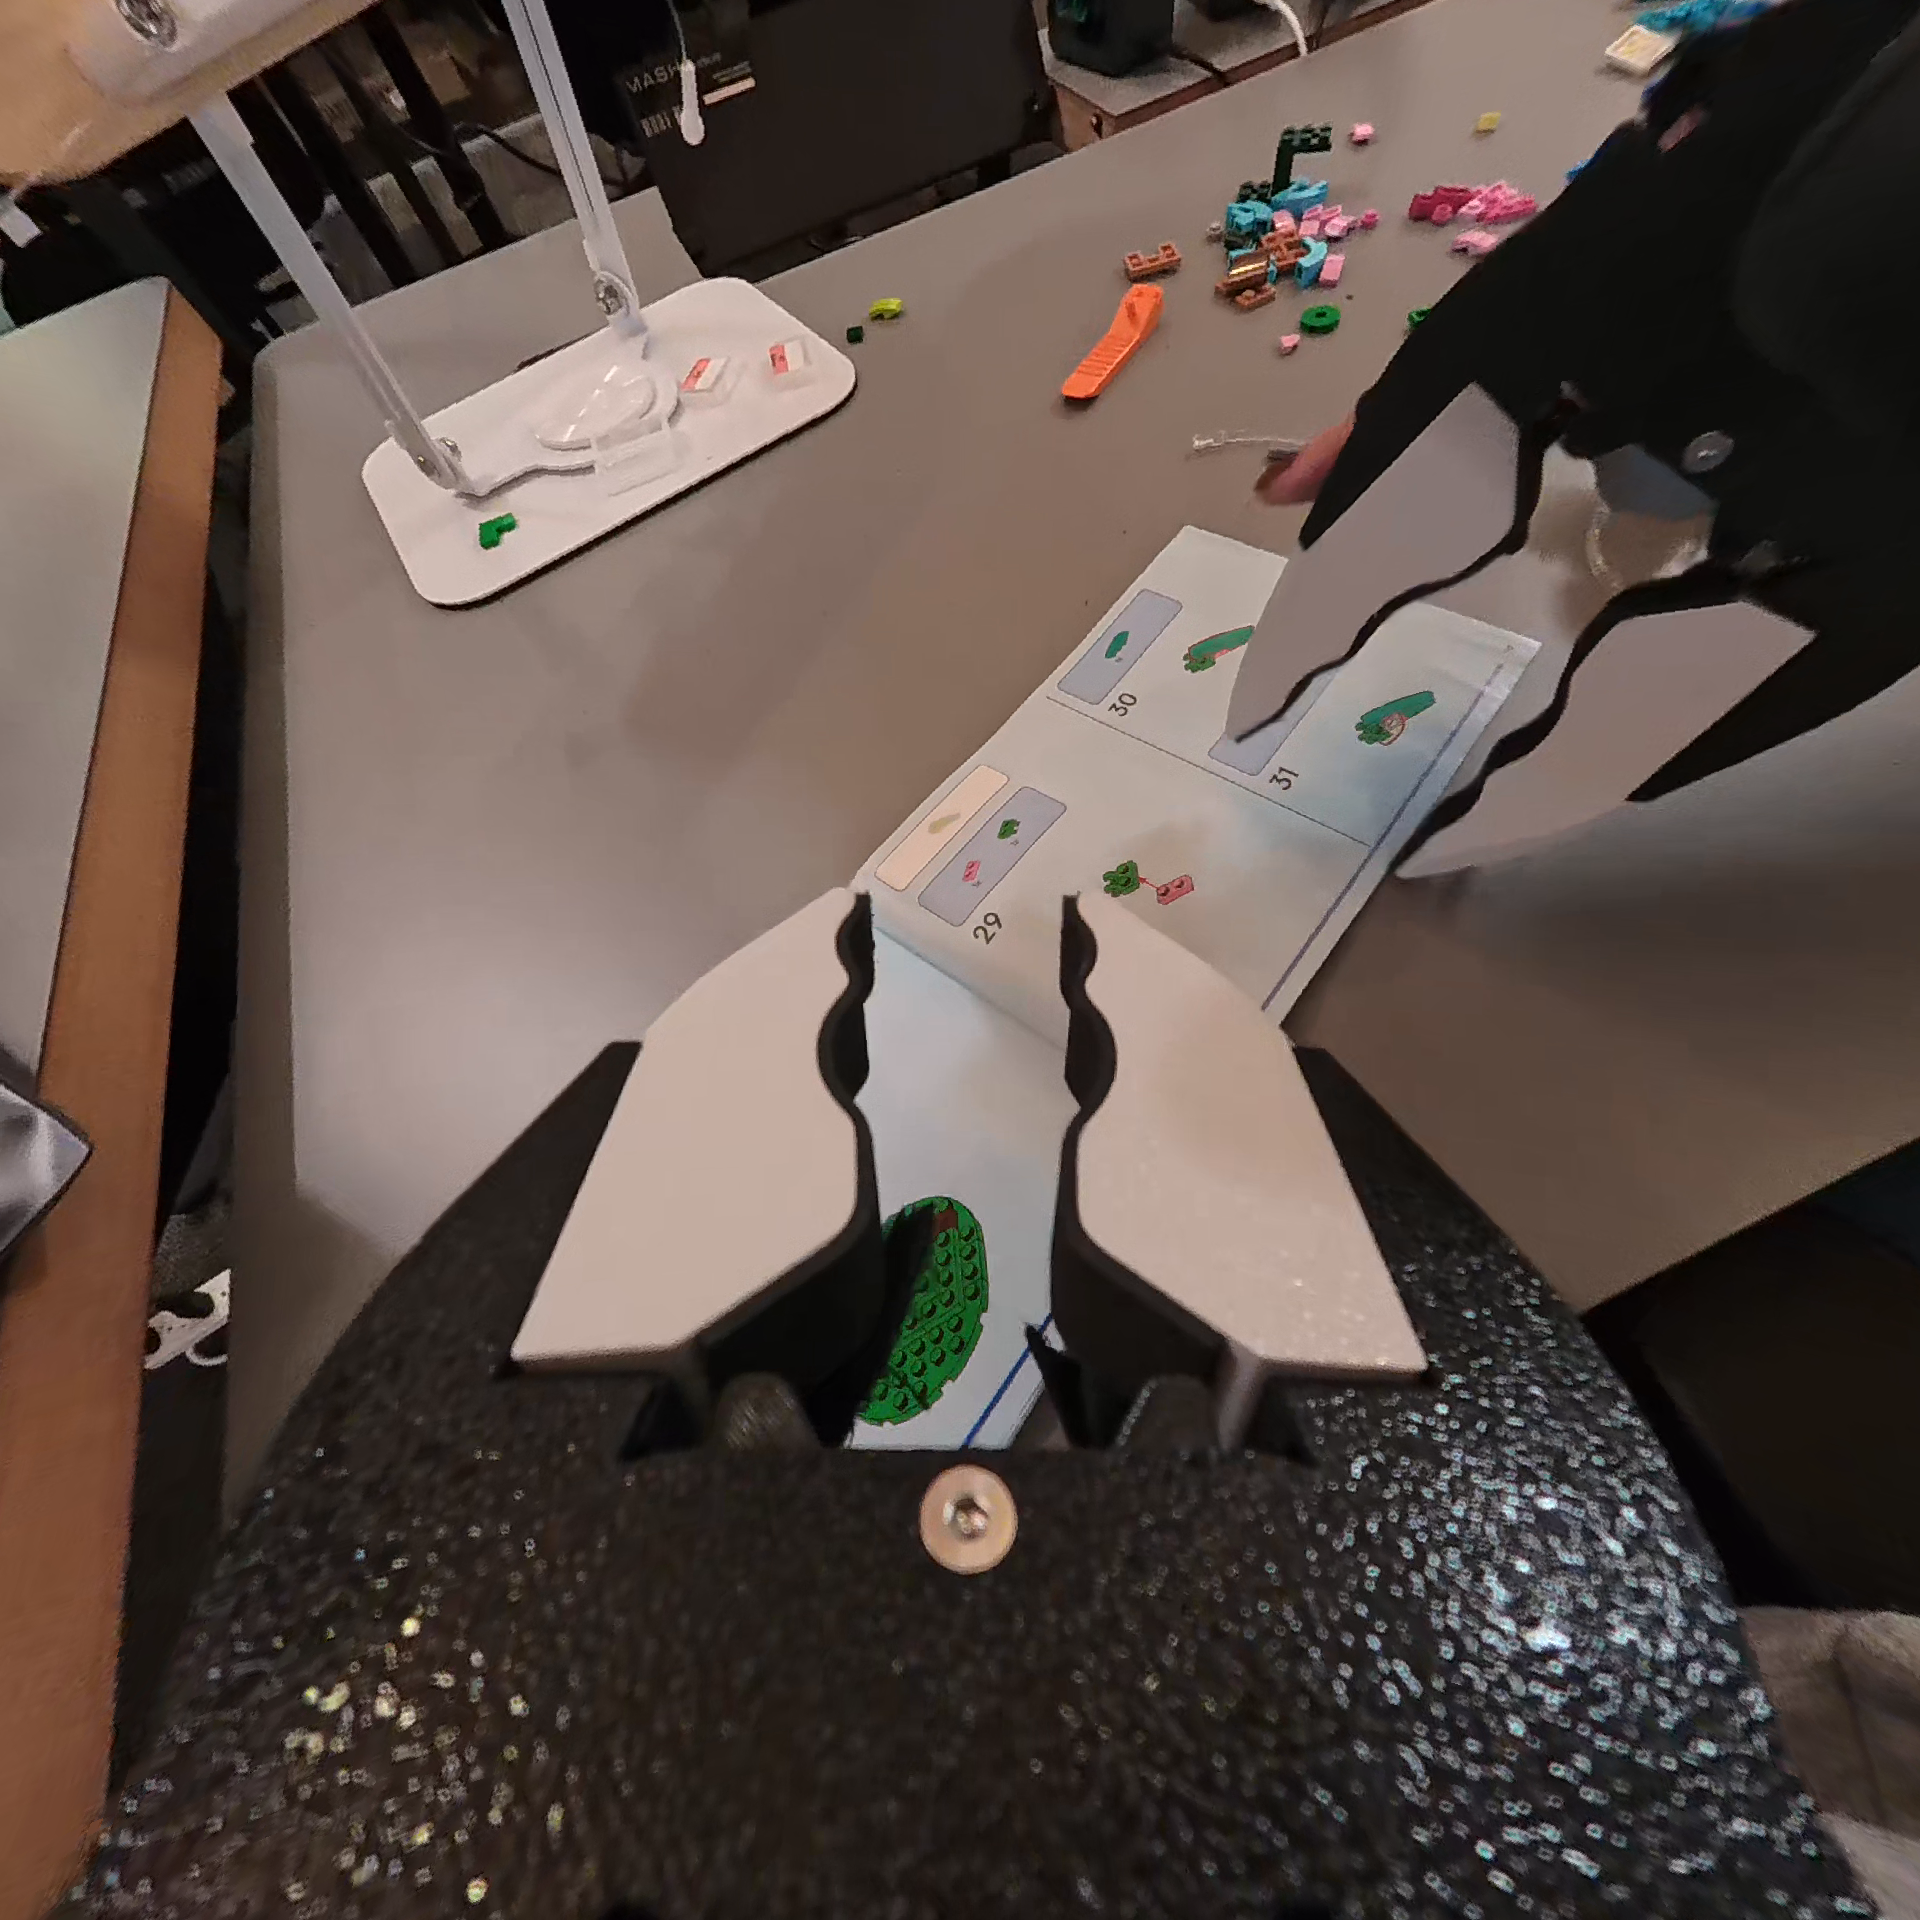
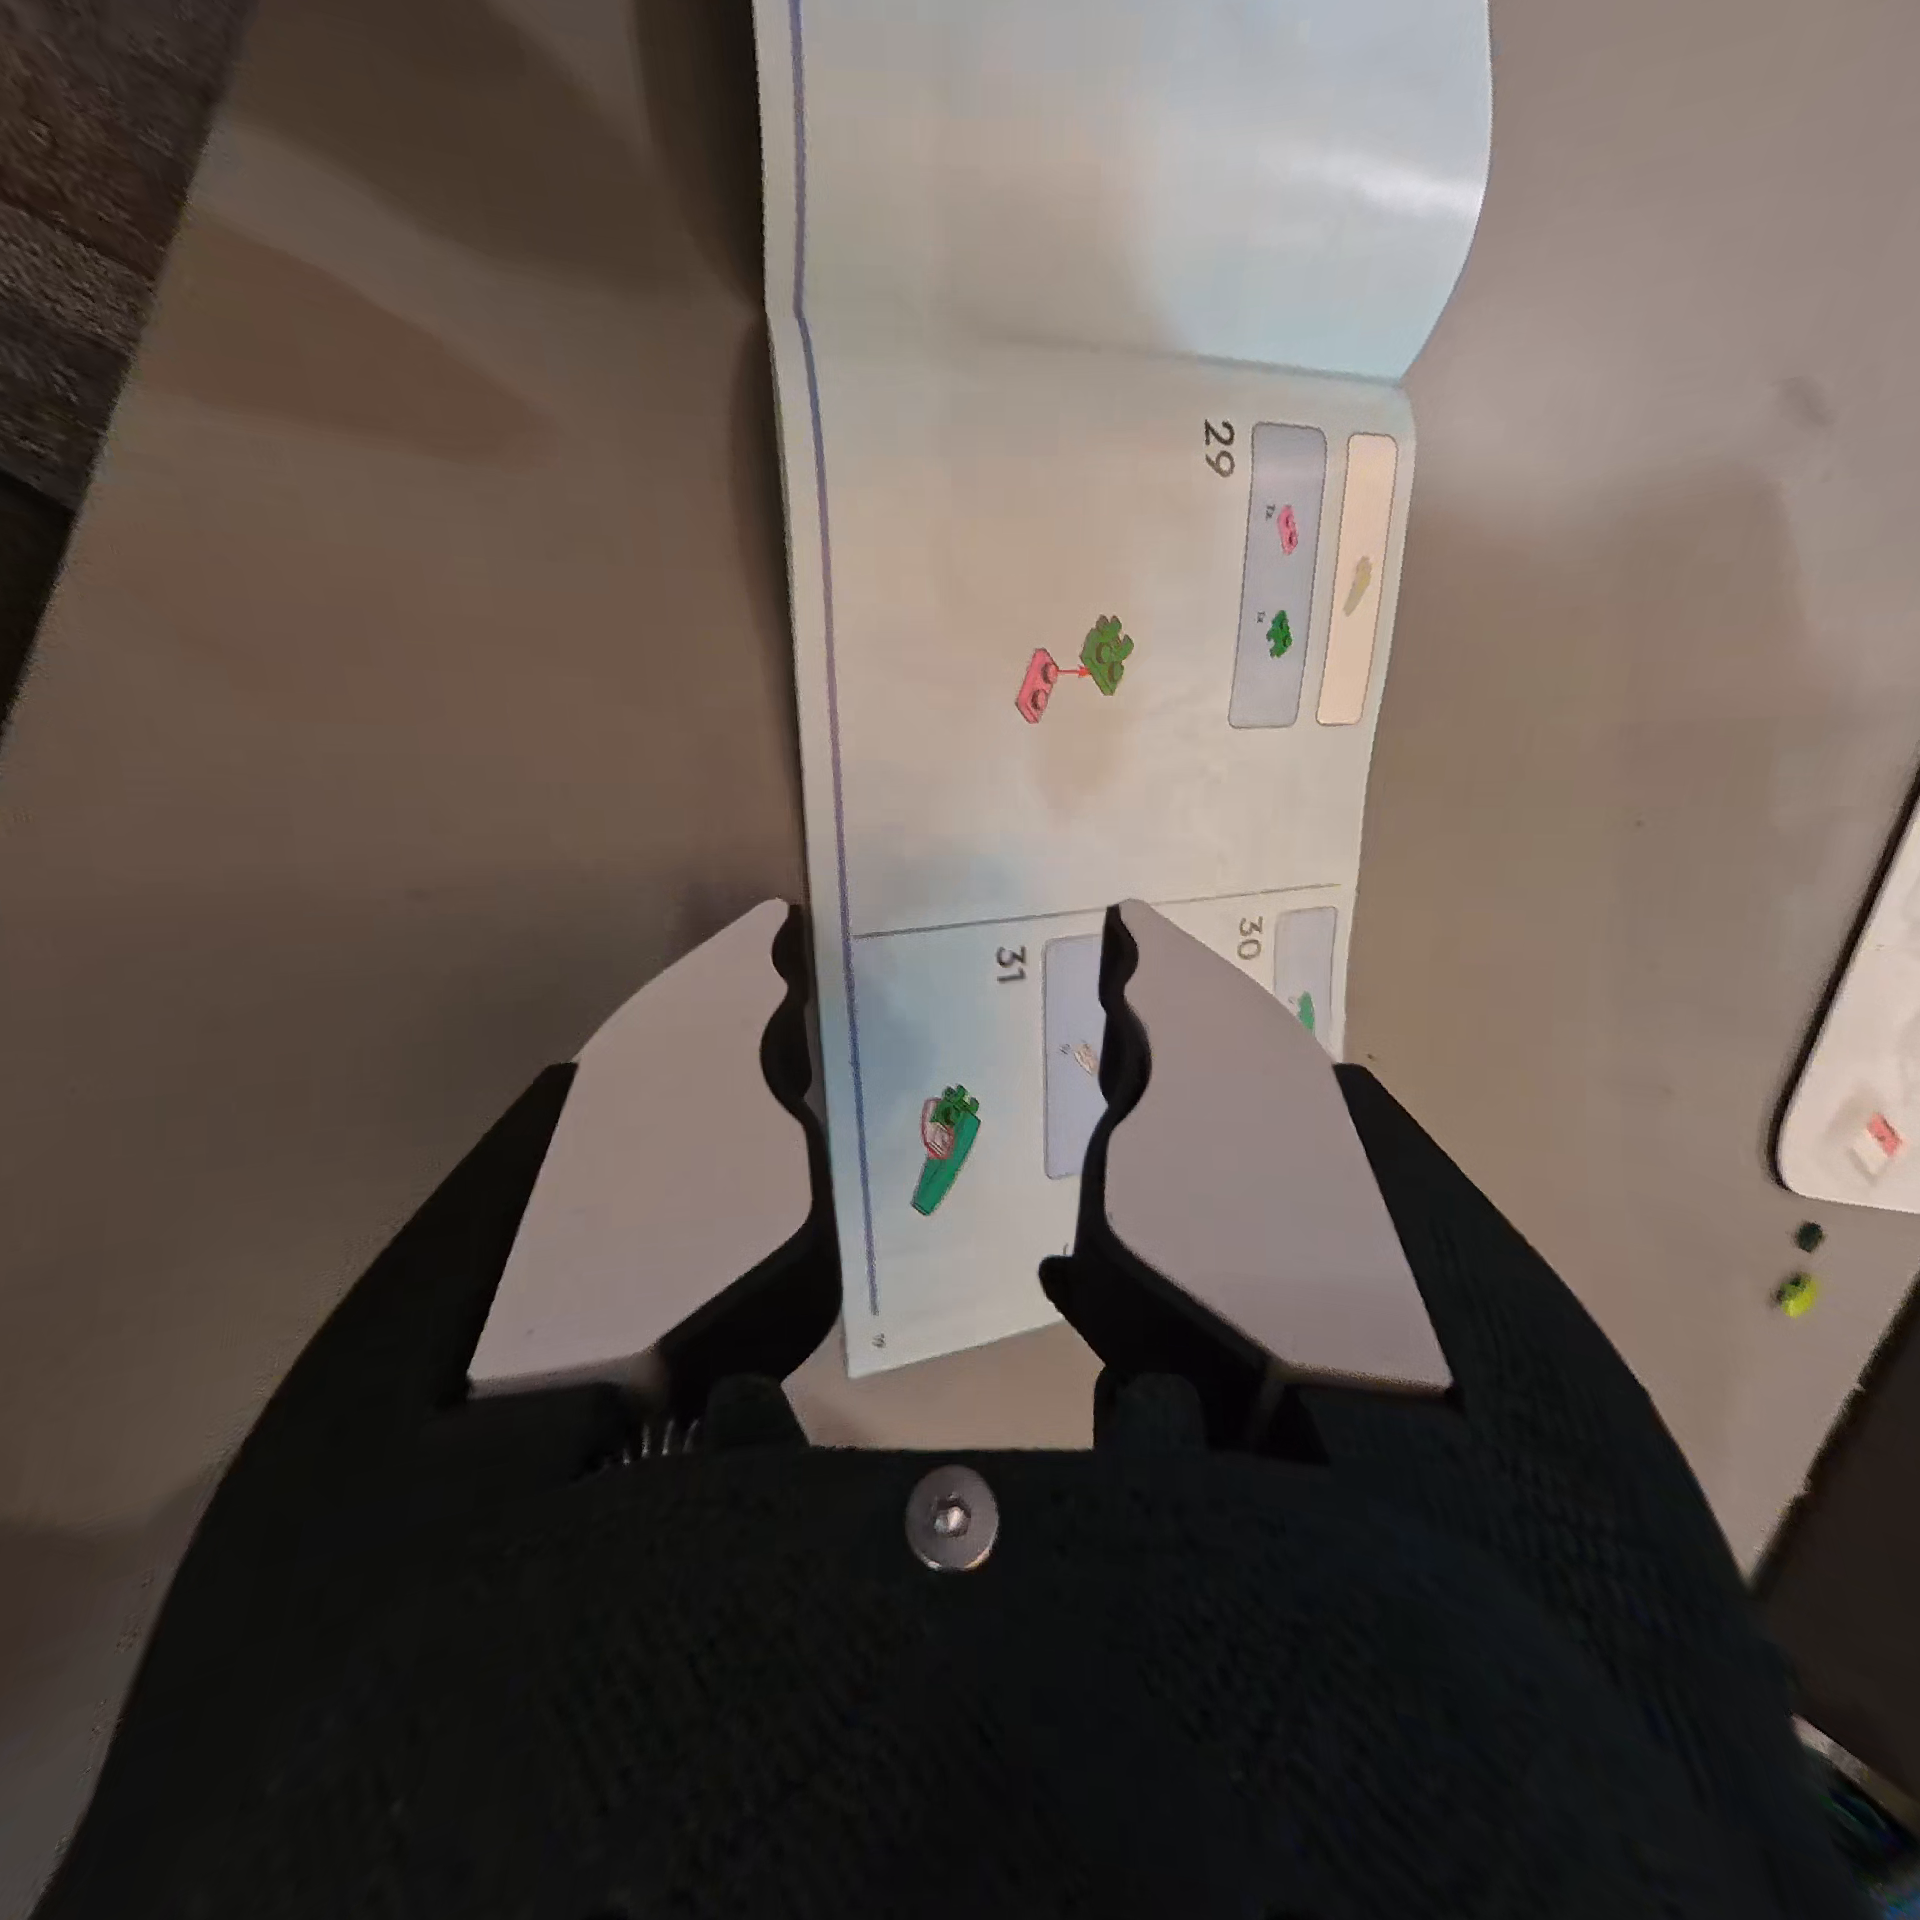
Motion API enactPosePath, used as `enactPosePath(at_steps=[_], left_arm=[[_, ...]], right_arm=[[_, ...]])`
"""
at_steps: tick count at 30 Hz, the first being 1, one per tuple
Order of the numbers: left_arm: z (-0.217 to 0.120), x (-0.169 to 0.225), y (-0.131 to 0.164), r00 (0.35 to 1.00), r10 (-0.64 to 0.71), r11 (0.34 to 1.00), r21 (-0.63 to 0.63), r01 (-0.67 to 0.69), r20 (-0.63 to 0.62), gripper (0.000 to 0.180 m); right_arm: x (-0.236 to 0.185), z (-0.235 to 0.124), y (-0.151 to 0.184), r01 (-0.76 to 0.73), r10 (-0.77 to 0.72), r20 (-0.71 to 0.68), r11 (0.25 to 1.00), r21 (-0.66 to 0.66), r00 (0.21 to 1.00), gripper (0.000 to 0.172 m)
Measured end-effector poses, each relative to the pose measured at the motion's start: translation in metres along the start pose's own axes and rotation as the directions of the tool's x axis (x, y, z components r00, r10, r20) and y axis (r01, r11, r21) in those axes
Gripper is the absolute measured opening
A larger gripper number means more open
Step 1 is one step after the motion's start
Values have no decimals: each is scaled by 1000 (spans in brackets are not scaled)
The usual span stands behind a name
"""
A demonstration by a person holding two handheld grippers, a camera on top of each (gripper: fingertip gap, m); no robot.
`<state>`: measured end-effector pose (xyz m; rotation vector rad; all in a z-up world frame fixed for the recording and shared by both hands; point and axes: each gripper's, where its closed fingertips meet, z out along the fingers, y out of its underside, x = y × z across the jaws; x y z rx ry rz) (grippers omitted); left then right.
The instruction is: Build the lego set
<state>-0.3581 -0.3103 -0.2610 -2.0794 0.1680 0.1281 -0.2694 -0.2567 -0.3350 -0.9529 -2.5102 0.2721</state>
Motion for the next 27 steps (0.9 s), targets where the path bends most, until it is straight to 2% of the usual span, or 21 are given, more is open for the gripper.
enactPosePath(at_steps=[6, 10, 13, 17, 27], left_arm=[[4, 8, 0, 992, -87, 996, 16, 89, -94, 37], [7, 7, 5, 994, -76, 997, -21, 75, -82, 37], [8, 9, 4, 994, -70, 997, -20, 69, -89, 37], [7, 8, 3, 993, -71, 997, -16, 70, -90, 36], [12, 13, 6, 990, -80, 996, -43, 75, -117, 35]], right_arm=[[12, -10, 1, 12, -10, -73, 999, 32, 997, 49], [-8, -7, -4, -67, 62, 70, 995, 70, 996, 52], [-8, 1, -2, -47, 44, 53, 997, 58, 998, 52], [-7, 3, -6, -91, 85, 74, 992, 83, 994, 51], [8, 1, -7, 8, 0, -75, 995, 101, 997, 42]])
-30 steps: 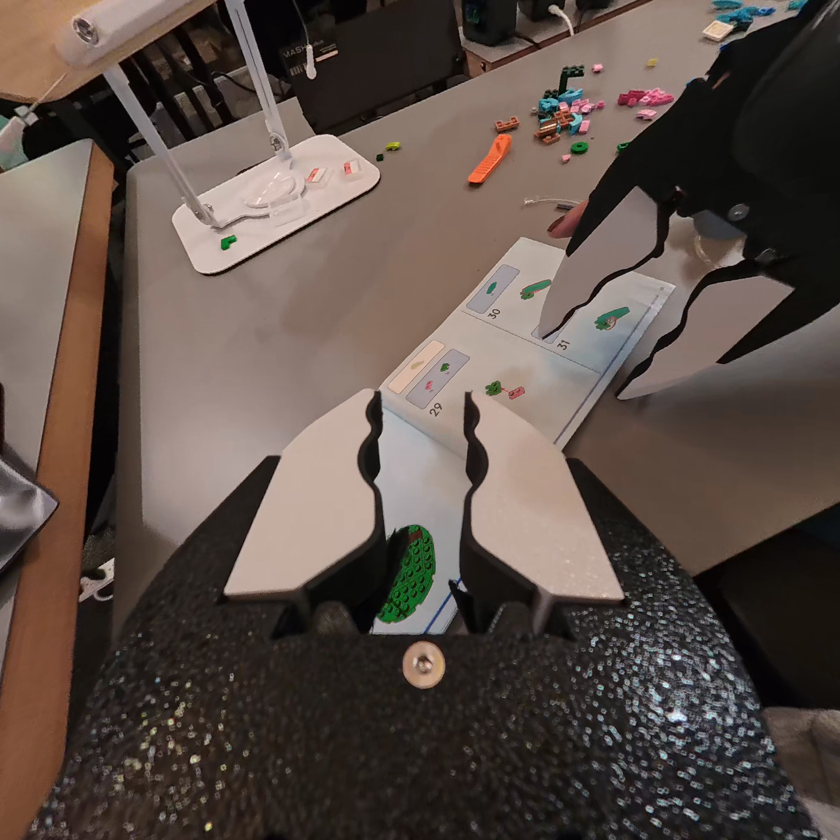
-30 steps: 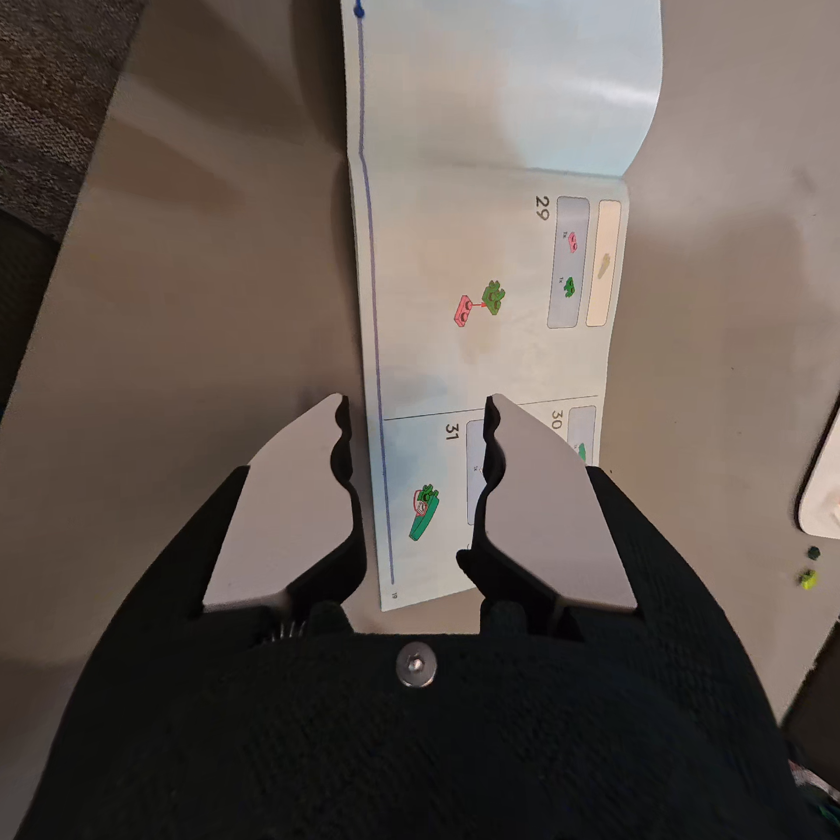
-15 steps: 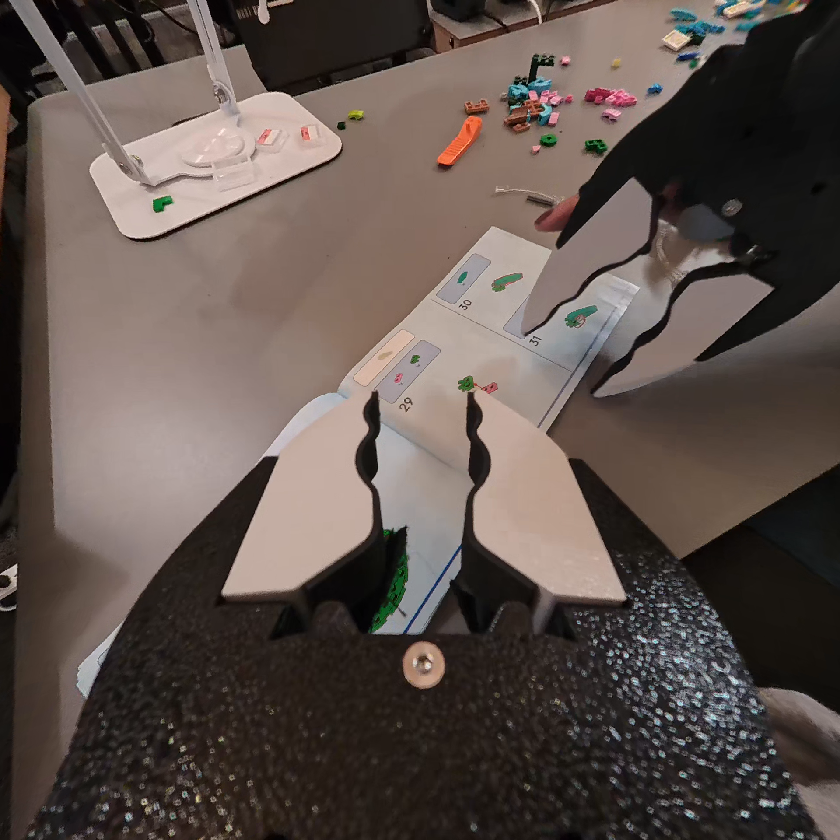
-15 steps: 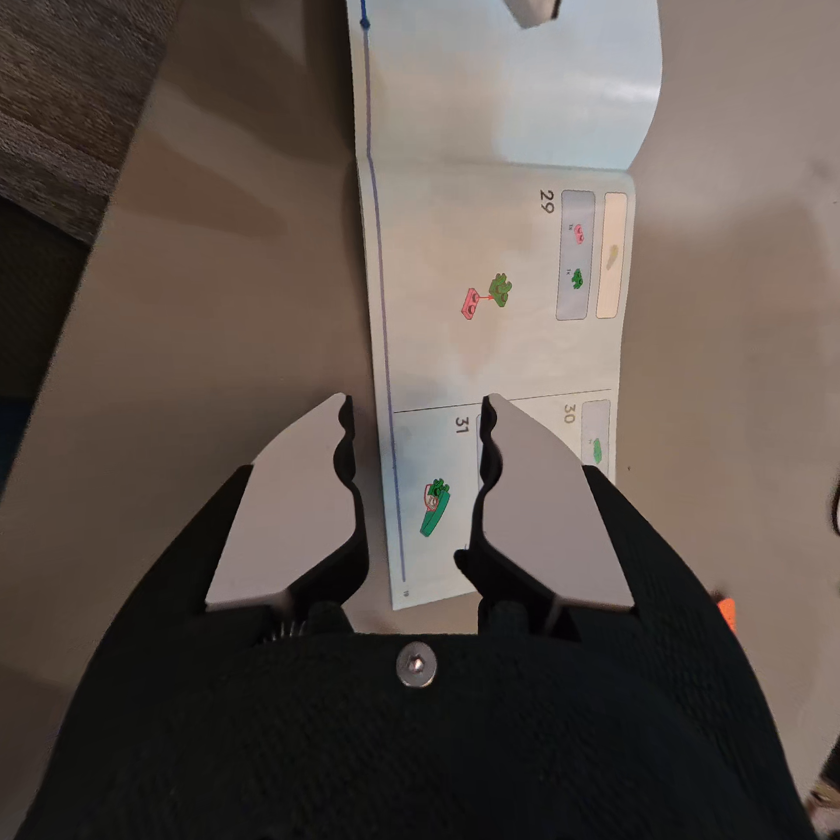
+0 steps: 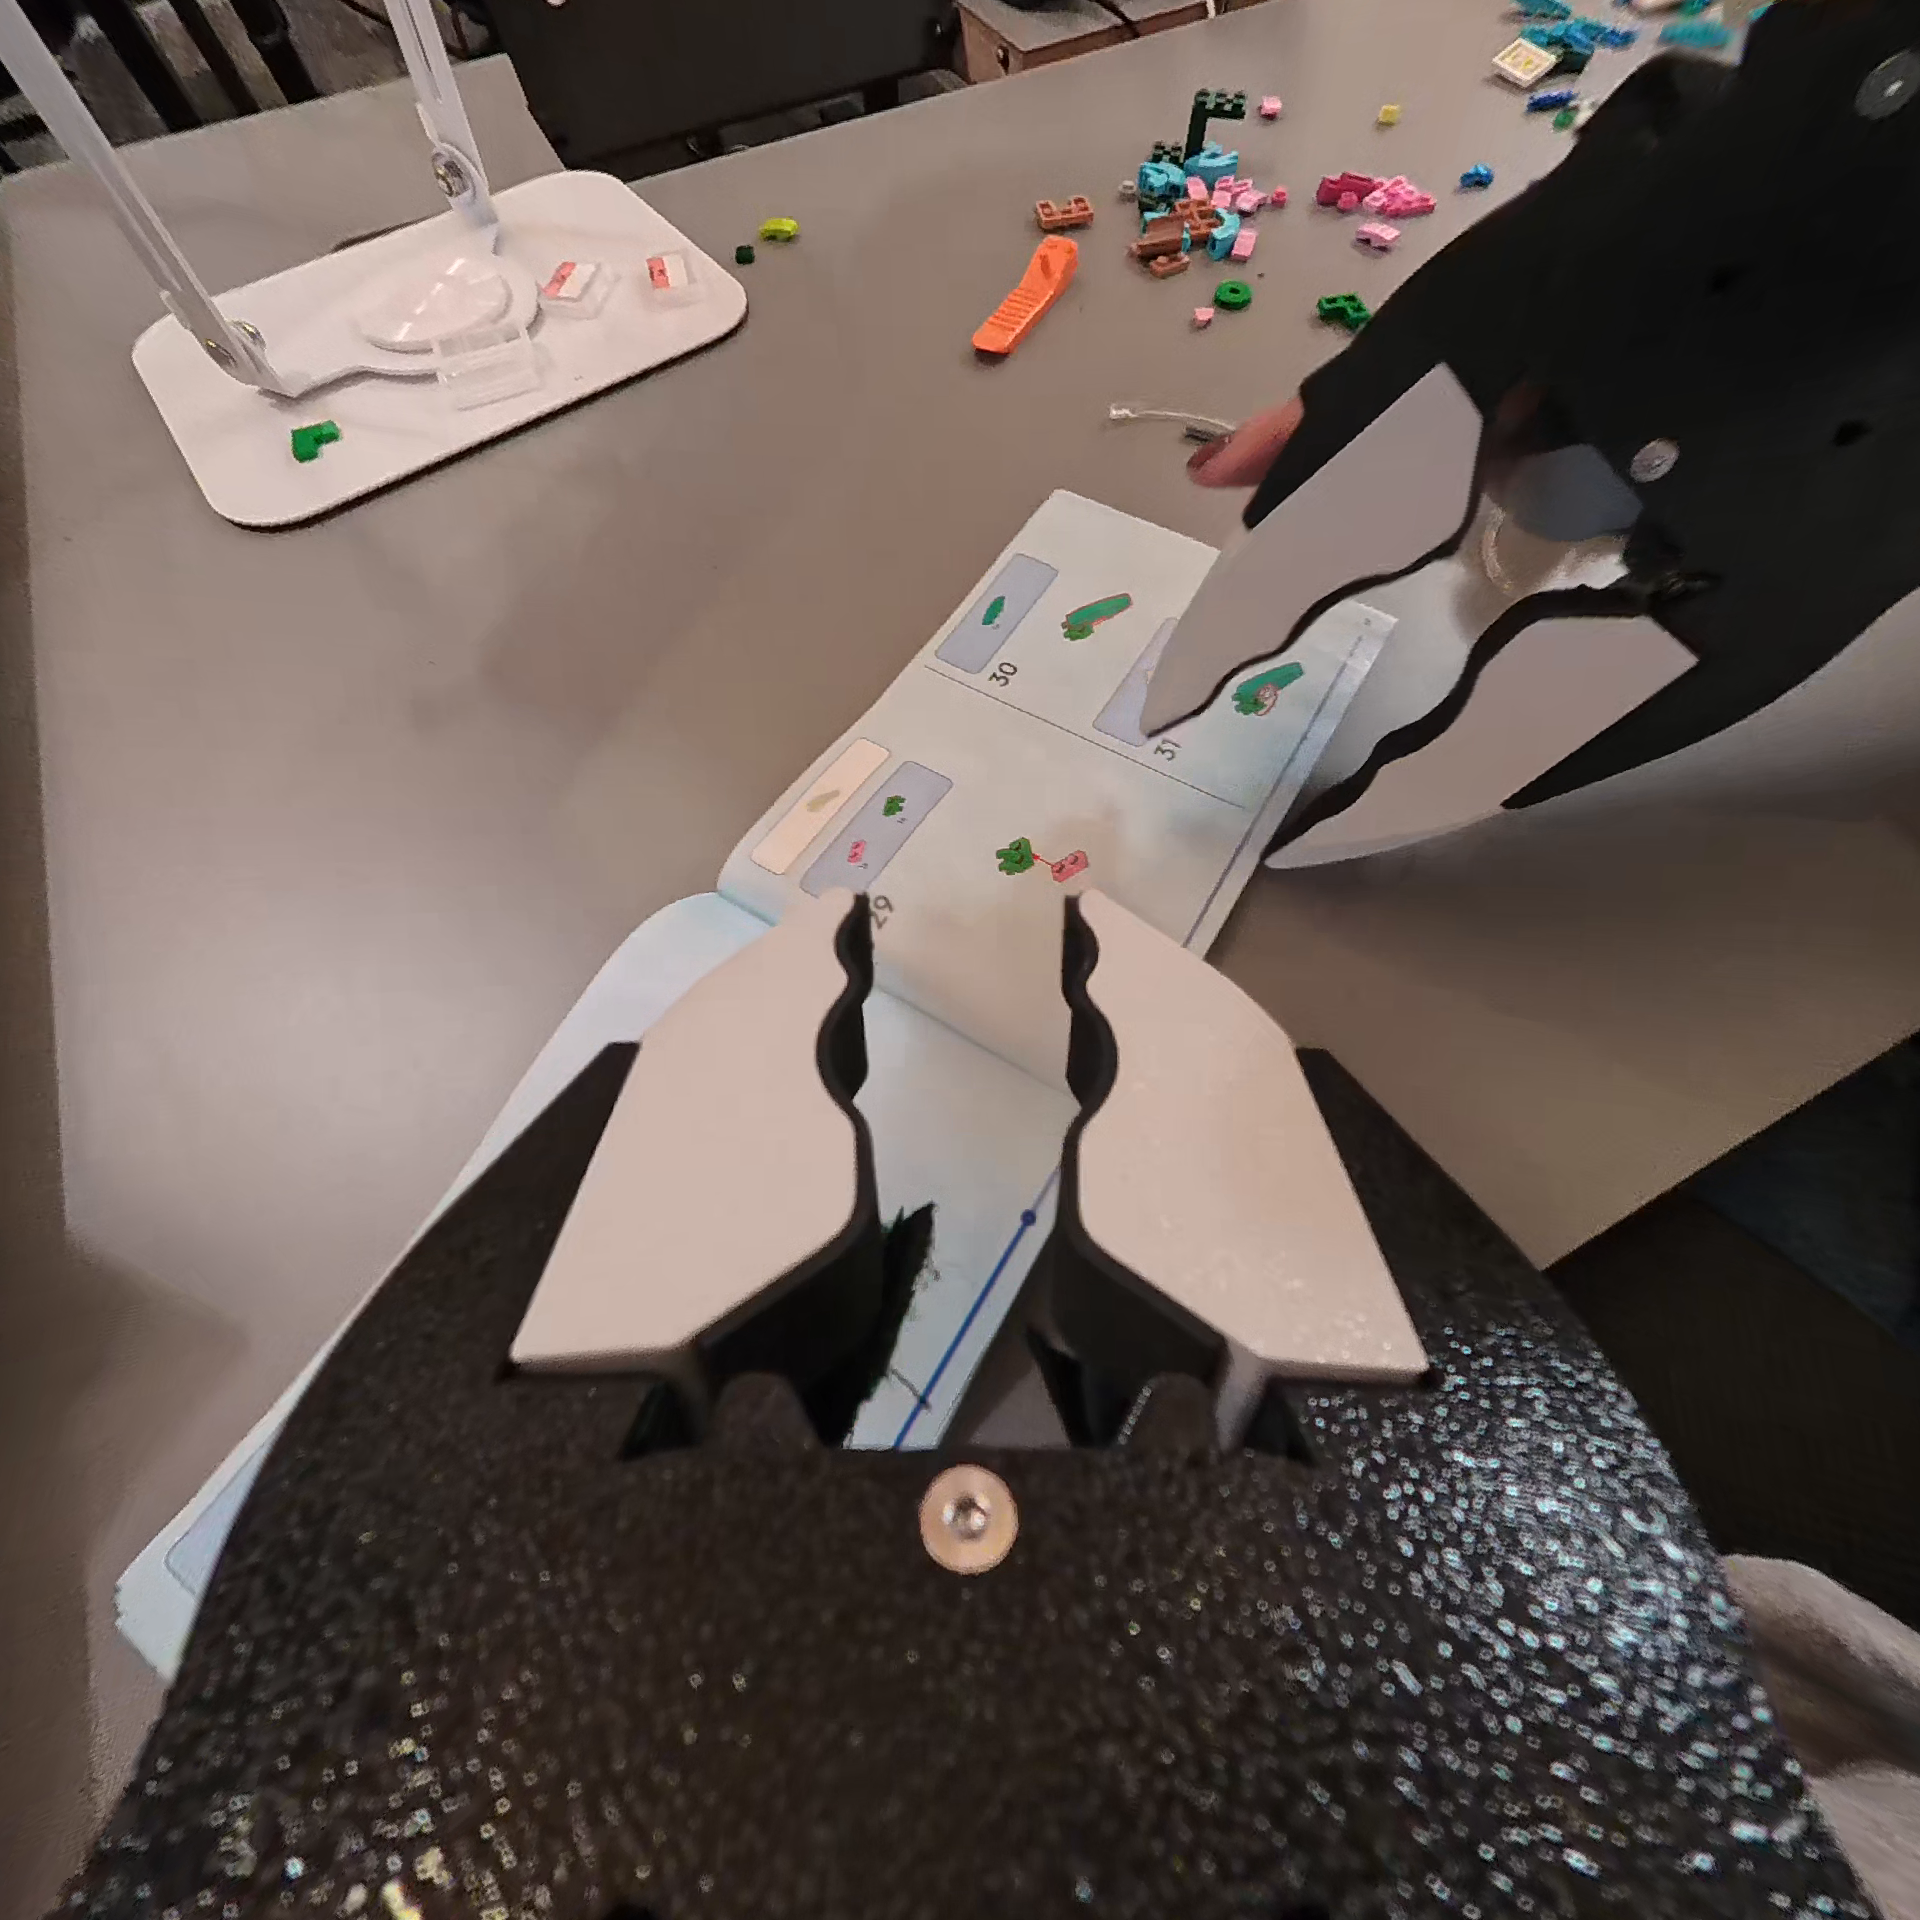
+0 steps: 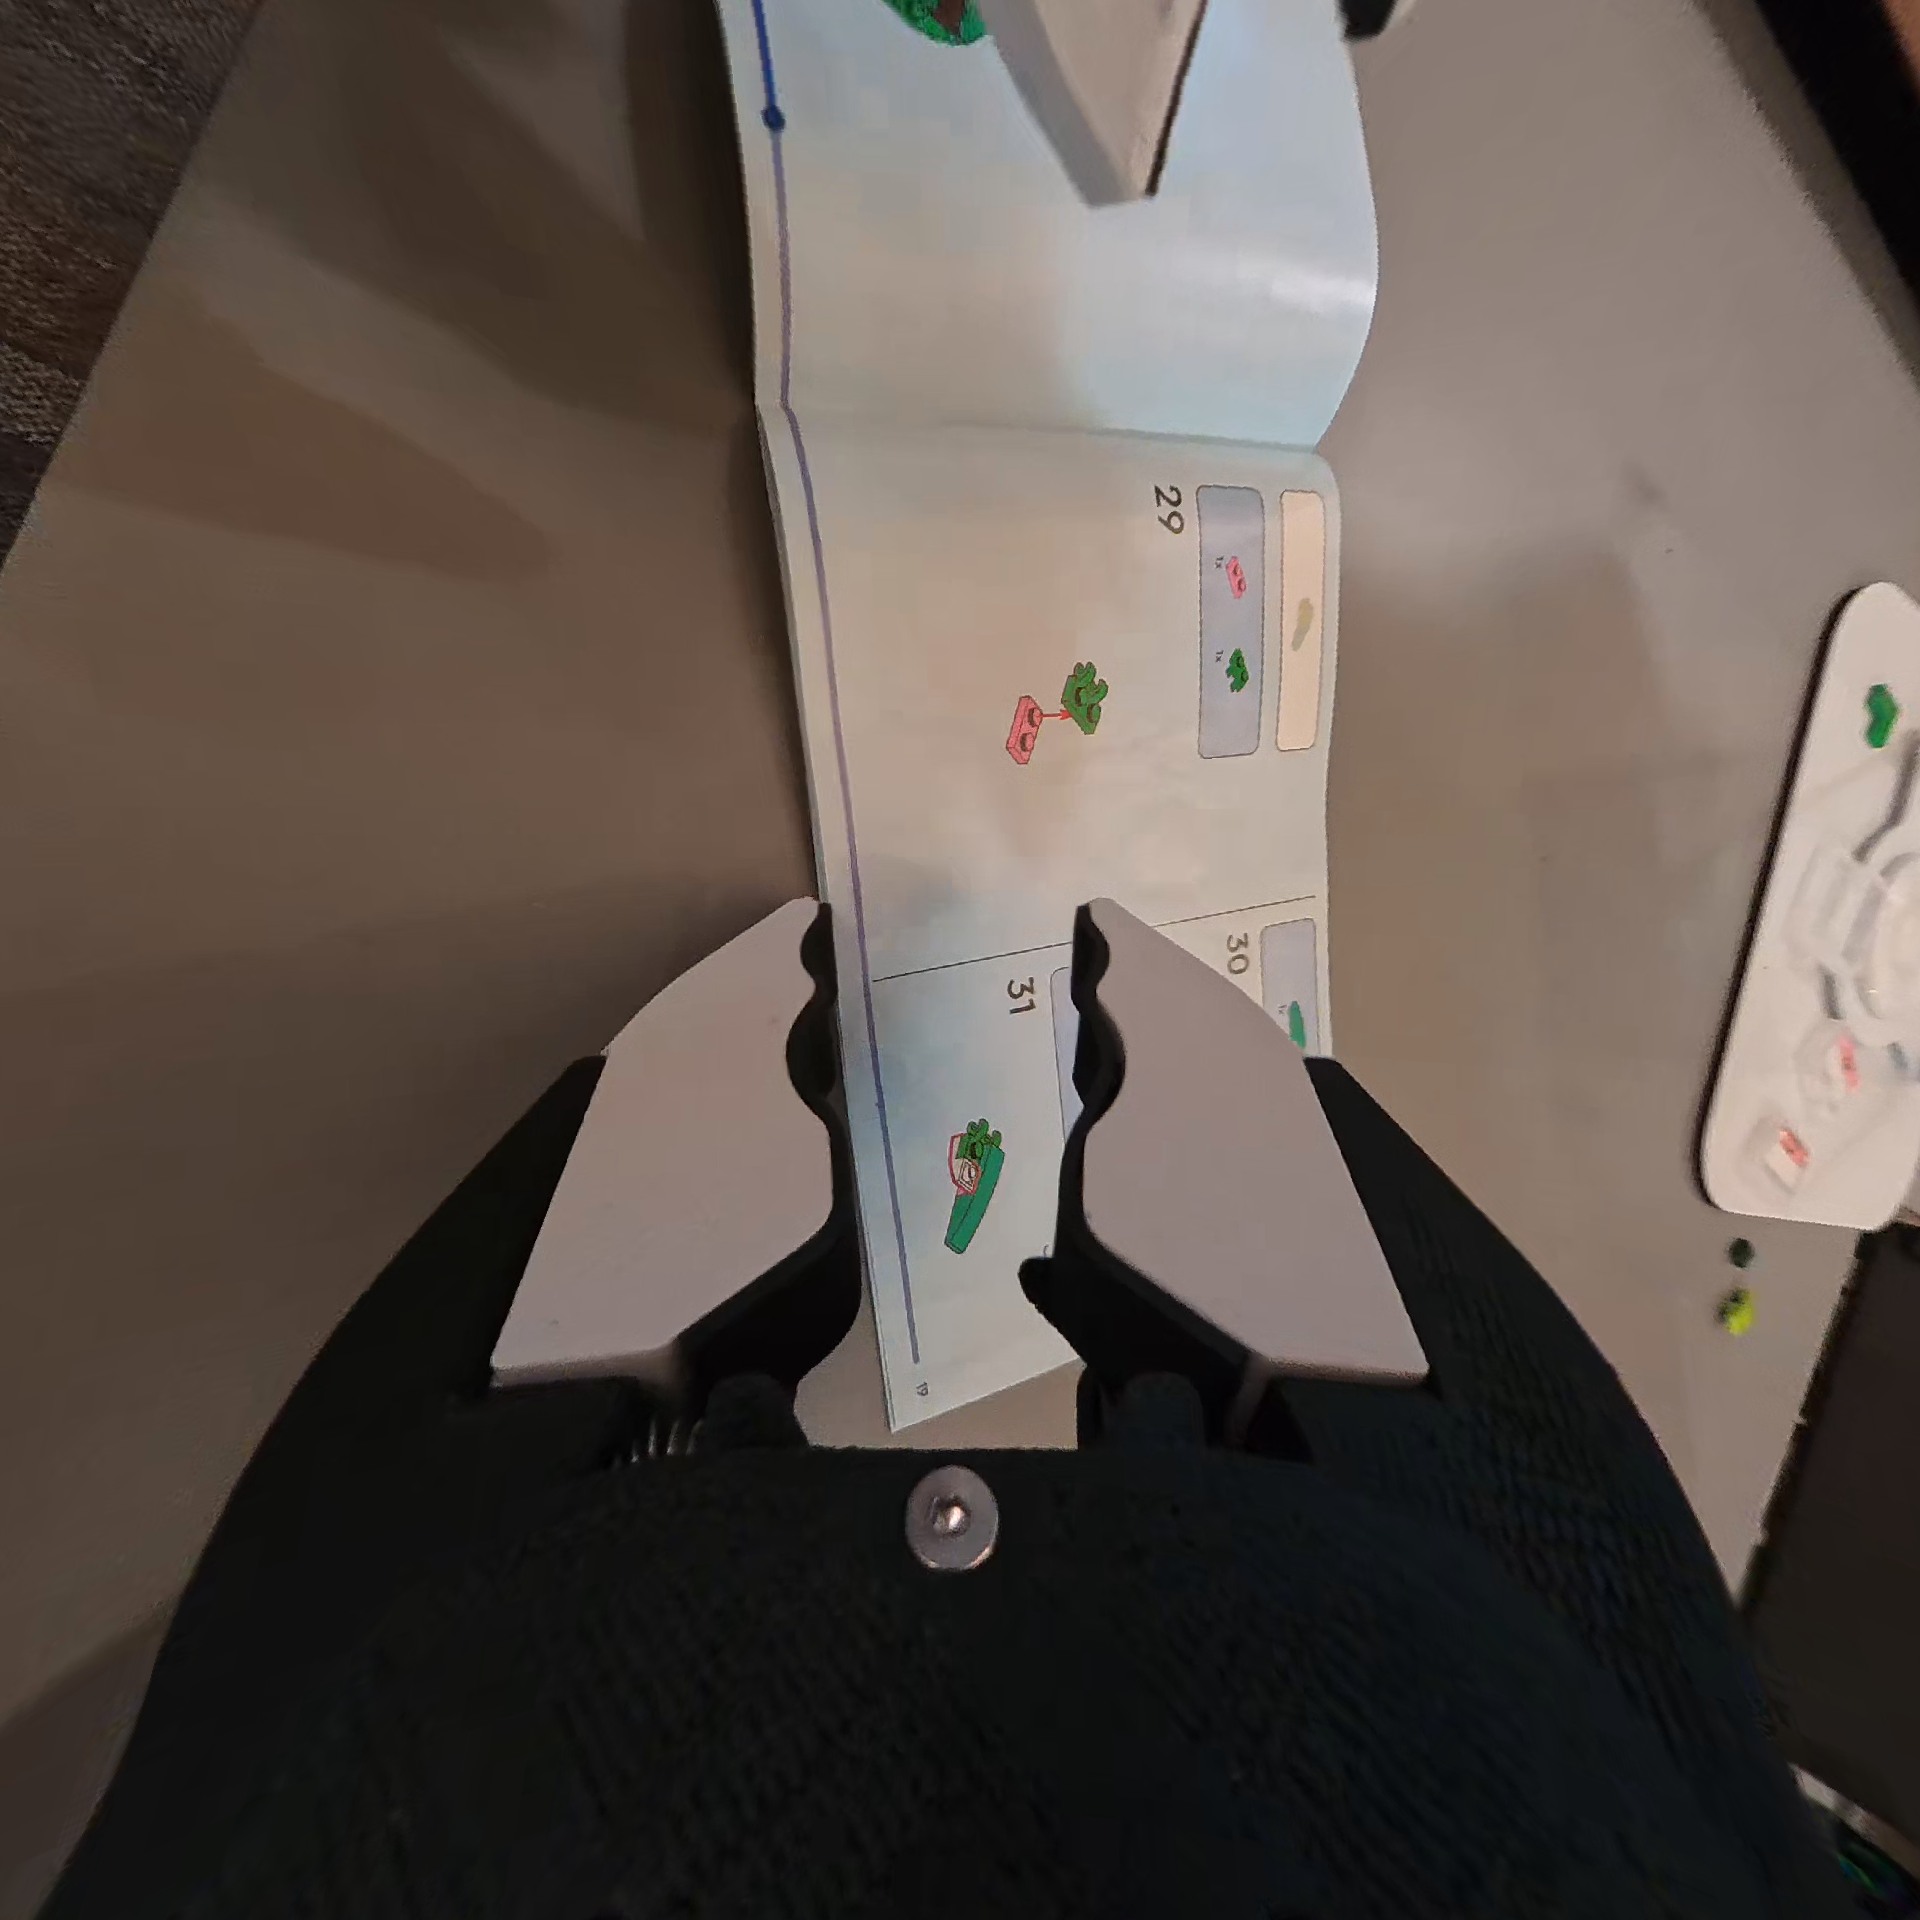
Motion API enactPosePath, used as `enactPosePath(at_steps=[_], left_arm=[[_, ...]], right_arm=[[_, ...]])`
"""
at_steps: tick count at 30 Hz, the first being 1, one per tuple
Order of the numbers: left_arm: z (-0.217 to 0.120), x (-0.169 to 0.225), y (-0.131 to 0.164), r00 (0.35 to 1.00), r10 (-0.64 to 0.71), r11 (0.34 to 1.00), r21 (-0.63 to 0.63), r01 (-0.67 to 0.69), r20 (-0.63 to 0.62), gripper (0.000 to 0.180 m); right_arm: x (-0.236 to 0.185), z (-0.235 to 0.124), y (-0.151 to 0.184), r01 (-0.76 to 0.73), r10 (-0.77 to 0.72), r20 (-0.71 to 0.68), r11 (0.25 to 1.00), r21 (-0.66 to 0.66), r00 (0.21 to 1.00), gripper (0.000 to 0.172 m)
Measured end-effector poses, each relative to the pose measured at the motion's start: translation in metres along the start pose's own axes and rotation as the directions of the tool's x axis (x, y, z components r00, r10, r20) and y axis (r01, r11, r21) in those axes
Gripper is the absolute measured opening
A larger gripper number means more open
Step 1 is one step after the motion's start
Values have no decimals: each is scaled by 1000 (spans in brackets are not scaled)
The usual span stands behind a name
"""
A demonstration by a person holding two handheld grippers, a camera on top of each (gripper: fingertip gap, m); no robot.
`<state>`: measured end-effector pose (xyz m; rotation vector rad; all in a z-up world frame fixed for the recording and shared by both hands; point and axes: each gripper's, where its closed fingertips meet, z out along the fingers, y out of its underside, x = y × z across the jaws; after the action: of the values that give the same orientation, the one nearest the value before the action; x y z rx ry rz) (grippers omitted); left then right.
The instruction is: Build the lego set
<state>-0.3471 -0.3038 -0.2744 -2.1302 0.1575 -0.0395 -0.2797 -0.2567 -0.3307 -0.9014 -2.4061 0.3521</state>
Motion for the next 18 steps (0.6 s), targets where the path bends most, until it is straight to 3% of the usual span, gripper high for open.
enactPosePath(at_steps=[18], left_arm=[[67, 44, 17, 972, 112, 975, -168, -148, -207, 43]], right_arm=[[24, -14, -3, -33, 40, -91, 996, 81, 995, 38]])
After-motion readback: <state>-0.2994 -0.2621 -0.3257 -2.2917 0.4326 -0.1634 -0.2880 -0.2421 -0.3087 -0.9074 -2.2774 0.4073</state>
